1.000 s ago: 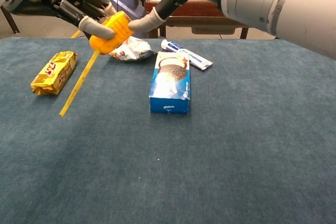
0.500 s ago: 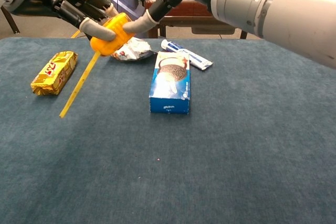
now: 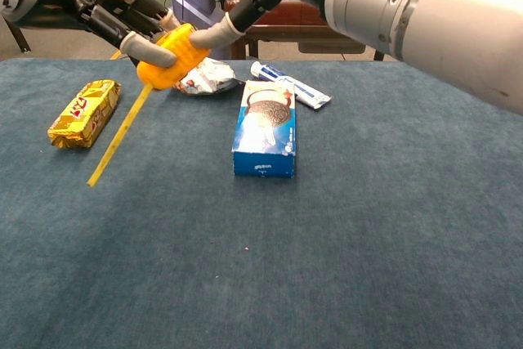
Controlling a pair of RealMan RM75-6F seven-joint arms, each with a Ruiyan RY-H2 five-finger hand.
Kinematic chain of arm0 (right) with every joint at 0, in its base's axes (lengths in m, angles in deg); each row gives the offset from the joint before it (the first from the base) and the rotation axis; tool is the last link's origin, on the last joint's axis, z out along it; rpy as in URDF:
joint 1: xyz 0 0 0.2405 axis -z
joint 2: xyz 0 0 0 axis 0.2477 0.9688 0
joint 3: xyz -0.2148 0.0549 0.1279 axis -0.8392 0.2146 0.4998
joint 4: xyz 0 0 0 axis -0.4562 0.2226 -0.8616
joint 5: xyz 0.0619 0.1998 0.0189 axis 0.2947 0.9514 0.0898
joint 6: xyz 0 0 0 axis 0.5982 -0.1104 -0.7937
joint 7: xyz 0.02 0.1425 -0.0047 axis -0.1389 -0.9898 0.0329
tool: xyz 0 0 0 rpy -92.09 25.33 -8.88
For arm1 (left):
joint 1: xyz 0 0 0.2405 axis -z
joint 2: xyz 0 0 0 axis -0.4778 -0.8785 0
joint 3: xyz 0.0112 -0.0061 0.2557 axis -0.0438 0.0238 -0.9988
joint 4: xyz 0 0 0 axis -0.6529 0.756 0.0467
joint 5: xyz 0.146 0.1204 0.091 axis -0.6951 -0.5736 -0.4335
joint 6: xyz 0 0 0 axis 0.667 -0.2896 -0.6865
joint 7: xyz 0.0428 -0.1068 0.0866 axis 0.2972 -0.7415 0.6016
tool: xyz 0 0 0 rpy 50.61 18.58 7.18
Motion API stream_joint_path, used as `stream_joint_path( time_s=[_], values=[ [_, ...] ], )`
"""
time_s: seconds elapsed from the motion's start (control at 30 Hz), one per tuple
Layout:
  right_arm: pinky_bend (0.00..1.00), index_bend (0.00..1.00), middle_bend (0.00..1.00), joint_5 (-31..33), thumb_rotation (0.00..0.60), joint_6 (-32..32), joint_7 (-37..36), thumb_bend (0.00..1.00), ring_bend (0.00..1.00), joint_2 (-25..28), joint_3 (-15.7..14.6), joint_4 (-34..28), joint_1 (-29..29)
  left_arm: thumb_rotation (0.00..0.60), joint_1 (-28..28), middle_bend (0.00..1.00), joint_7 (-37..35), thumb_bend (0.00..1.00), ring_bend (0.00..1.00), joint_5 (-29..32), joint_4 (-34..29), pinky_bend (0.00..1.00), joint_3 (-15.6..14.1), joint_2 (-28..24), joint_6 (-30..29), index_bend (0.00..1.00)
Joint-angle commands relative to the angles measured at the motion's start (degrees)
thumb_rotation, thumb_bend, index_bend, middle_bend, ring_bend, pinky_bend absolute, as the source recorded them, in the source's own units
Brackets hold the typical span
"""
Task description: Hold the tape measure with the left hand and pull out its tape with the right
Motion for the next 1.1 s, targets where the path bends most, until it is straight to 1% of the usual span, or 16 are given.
stream_joint_path(
  time_s=[0.03,0.23,0.3,0.47,0.63,0.93,1.0,1.1],
  values=[
    [0.16,0.12,0.15,0.2,0.600,0.2,0.1,0.32,0.05,0.1,-0.1,0.0,-0.1,0.600,-0.2,0.52,-0.3,0.27,0.34,-0.3,0.2,0.23,-0.1,-0.1,0.1,0.46],
    [0.16,0.13,0.17,0.5,0.600,1.1,1.0,0.35,0.07,0.2,-0.4,0.1,-0.3,0.600,-0.7,0.52,-1.1,0.27,0.34,-1.1,0.6,0.23,-0.5,-0.4,0.5,0.46],
    [0.16,0.16,0.19,0.7,0.600,1.6,1.3,0.36,0.09,0.2,-0.4,0.2,-0.3,0.600,-1.0,0.52,-1.5,0.27,0.34,-1.3,0.7,0.23,-0.6,-0.7,0.6,0.46],
    [0.16,0.28,0.25,0.4,0.600,3.3,1.6,0.39,0.13,-0.6,-0.2,0.9,-0.3,0.600,-1.4,0.52,-2.3,0.27,0.34,-1.7,1.1,0.23,-0.7,-1.1,1.1,0.46],
    [0.16,0.39,0.29,0.8,0.600,3.6,2.0,0.40,0.17,-1.0,-0.2,1.0,-0.5,0.600,-1.7,0.52,-3.0,0.27,0.34,-2.3,1.5,0.24,-0.8,-1.2,1.7,0.46],
    [0.16,0.51,0.37,1.2,0.600,3.7,2.2,0.45,0.19,-1.4,-0.4,0.9,-0.7,0.600,-1.9,0.52,-4.0,0.27,0.34,-2.9,2.3,0.24,-0.7,-1.0,2.3,0.46],
    [0.16,0.52,0.38,1.4,0.600,3.6,2.3,0.47,0.20,-1.4,-0.4,0.7,-0.8,0.600,-1.9,0.52,-4.3,0.27,0.34,-3.0,2.5,0.24,-0.7,-1.0,2.5,0.46],
    [0.16,0.53,0.39,1.4,0.600,3.5,2.2,0.53,0.21,-1.3,-0.5,0.5,-0.8,0.600,-1.9,0.52,-4.4,0.27,0.34,-3.0,2.7,0.24,-0.8,-1.0,2.7,0.46]
  ],
)
